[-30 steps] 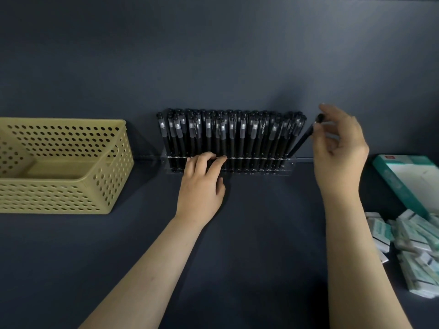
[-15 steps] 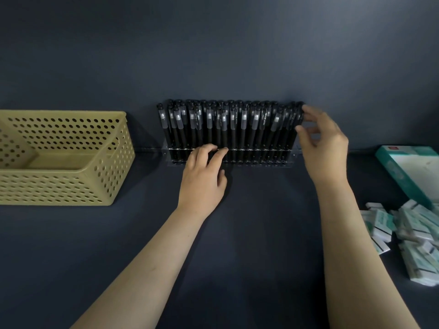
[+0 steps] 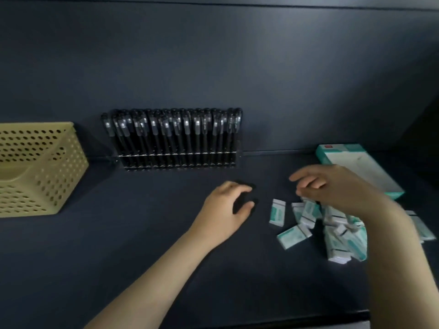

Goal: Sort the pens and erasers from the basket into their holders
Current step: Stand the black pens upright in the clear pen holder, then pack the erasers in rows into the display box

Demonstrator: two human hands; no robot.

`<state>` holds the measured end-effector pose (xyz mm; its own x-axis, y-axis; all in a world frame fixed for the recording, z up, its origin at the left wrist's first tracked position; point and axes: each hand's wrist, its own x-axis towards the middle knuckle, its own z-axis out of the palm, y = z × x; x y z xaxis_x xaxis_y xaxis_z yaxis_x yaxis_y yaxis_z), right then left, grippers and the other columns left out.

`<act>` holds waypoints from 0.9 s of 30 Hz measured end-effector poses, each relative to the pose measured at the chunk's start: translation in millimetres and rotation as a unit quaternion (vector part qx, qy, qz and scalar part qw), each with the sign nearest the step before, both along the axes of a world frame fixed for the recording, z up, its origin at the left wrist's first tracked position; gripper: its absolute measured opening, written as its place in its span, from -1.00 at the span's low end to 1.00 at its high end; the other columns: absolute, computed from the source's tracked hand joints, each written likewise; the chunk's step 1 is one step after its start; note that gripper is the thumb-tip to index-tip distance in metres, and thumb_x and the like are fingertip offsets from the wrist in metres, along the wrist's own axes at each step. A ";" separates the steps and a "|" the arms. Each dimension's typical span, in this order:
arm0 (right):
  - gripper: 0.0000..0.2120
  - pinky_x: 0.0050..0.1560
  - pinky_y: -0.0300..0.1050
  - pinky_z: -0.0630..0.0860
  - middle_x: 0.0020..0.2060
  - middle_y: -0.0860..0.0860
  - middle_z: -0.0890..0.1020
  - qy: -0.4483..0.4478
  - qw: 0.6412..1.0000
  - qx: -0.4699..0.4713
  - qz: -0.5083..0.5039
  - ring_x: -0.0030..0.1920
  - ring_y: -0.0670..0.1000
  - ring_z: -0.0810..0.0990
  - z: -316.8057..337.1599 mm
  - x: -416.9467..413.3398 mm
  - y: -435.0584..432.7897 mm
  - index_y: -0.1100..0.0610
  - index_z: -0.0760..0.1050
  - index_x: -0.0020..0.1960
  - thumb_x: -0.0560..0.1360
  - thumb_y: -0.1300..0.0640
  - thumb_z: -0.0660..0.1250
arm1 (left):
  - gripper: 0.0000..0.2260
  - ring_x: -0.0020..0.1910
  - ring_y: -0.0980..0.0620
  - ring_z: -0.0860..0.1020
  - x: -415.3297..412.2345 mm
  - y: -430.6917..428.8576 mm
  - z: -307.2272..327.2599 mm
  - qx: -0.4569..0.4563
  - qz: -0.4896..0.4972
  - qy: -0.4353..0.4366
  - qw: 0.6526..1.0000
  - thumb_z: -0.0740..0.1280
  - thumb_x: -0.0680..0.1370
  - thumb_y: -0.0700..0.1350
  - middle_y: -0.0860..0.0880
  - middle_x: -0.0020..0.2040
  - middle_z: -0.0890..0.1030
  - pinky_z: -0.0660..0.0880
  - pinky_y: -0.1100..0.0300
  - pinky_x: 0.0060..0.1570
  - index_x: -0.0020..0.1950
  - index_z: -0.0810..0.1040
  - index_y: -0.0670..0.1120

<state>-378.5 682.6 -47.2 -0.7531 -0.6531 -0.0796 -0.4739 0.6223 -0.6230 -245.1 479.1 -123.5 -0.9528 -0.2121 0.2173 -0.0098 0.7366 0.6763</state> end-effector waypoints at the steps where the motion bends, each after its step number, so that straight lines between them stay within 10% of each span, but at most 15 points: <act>1: -0.78 -0.18 -0.42 0.46 -0.14 -0.10 0.67 -0.011 1.000 0.011 0.005 -0.17 -0.13 0.61 -0.4 -3.9 9.5 -0.15 0.60 -0.02 0.45 0.15 0.46 | -0.65 0.23 0.10 0.43 -6.6 14.1 0.4 -0.009 -0.010 -0.021 1.000 0.31 0.55 0.08 0.12 0.22 0.49 0.36 0.07 0.29 0.32 0.49 0.07; 7: -0.75 0.01 -0.36 0.45 -0.02 -0.17 0.58 -0.016 0.993 0.072 0.089 0.01 -0.19 0.54 -7.7 -23.6 35.2 -0.13 0.61 0.06 0.42 0.09 0.49 | -0.58 0.18 0.09 0.37 -36.3 53.3 4.5 -0.011 -0.016 -0.131 0.991 0.39 0.49 0.12 0.09 0.15 0.40 0.32 0.18 0.26 0.31 0.50 0.05; 13: -0.80 -0.08 -0.35 0.43 -0.11 -0.14 0.63 -0.014 0.984 0.071 0.160 -0.07 -0.16 0.55 -14.2 -36.2 37.2 -0.06 0.59 -0.04 0.39 0.13 0.52 | -0.73 -0.23 0.23 0.44 -45.2 57.7 11.9 0.076 0.034 -0.117 0.990 0.51 0.41 -0.01 0.10 -0.05 0.51 0.35 0.45 -0.24 -0.02 0.46 0.07; 19: -0.82 -0.08 -0.30 0.44 -0.18 -0.11 0.56 -0.024 0.978 0.050 0.203 -0.16 -0.18 0.49 -20.4 -47.1 36.1 -0.03 0.62 -0.07 0.38 0.16 0.52 | -0.75 -0.38 0.28 0.45 -57.5 65.2 10.4 0.161 0.087 -0.077 0.980 0.51 0.42 -0.10 0.03 -0.16 0.60 0.39 0.42 -0.27 -0.02 0.48 0.03; 27: -0.94 -0.19 -0.43 0.42 -0.20 -0.15 0.63 -0.030 0.992 -0.117 0.044 -0.16 -0.23 0.57 -11.8 -85.6 69.2 -0.02 0.59 -0.10 0.47 0.12 0.43 | -0.93 -0.25 0.12 0.58 -82.4 74.9 14.8 0.301 0.154 -0.020 0.941 0.37 0.54 -0.13 -0.06 -0.14 0.66 0.56 0.23 -0.21 -0.01 0.51 -0.03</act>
<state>-464.1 751.7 -58.9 -0.6905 -0.7222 0.0397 -0.4779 0.4144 -0.7745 -327.5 554.0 -108.7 -0.8305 -0.5532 -0.0652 -0.1943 0.1780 0.9647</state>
